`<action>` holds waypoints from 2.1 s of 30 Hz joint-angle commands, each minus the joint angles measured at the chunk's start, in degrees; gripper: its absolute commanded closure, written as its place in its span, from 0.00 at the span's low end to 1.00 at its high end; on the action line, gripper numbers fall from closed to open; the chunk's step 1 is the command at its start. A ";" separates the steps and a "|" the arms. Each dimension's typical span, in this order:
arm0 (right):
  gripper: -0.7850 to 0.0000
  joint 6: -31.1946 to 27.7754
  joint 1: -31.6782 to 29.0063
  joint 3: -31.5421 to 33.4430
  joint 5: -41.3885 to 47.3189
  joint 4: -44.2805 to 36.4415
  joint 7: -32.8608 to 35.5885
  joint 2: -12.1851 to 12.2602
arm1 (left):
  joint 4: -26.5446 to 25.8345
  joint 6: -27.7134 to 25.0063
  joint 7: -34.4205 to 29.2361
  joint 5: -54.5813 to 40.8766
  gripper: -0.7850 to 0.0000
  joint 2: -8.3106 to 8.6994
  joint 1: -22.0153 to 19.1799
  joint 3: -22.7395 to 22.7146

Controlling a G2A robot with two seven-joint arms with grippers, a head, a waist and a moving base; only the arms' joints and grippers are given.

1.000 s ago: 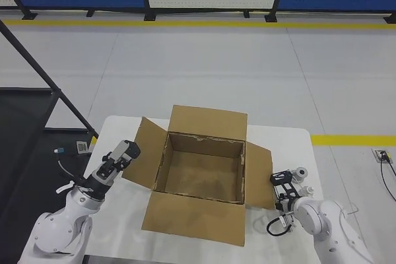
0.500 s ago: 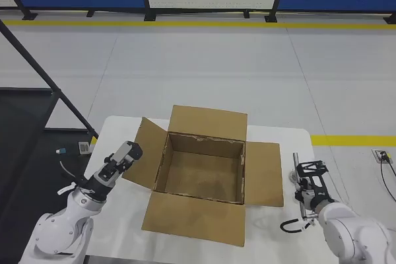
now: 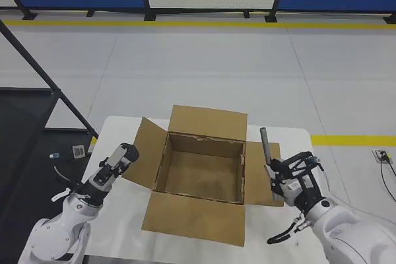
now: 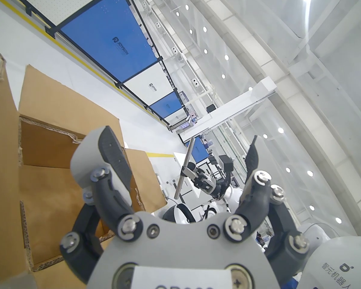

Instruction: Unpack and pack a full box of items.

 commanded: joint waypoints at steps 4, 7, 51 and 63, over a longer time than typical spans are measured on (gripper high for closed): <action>1.00 -1.52 11.88 -11.84 -1.53 7.91 2.62 -1.05 | -0.84 -0.78 1.71 -0.58 0.00 0.04 1.81 -2.17; 1.00 -0.64 20.17 -19.29 -1.85 15.10 3.67 -2.38 | -1.23 -1.24 2.39 -1.00 0.00 0.05 2.77 -3.16; 0.76 -5.67 55.29 -52.62 9.01 86.85 6.36 -22.43 | -1.23 -1.24 2.39 -1.00 0.00 0.05 2.77 -3.16; 0.69 -7.70 56.11 -50.90 9.34 86.96 5.87 -23.23 | -1.23 -1.24 2.39 -1.00 0.00 0.05 2.77 -3.16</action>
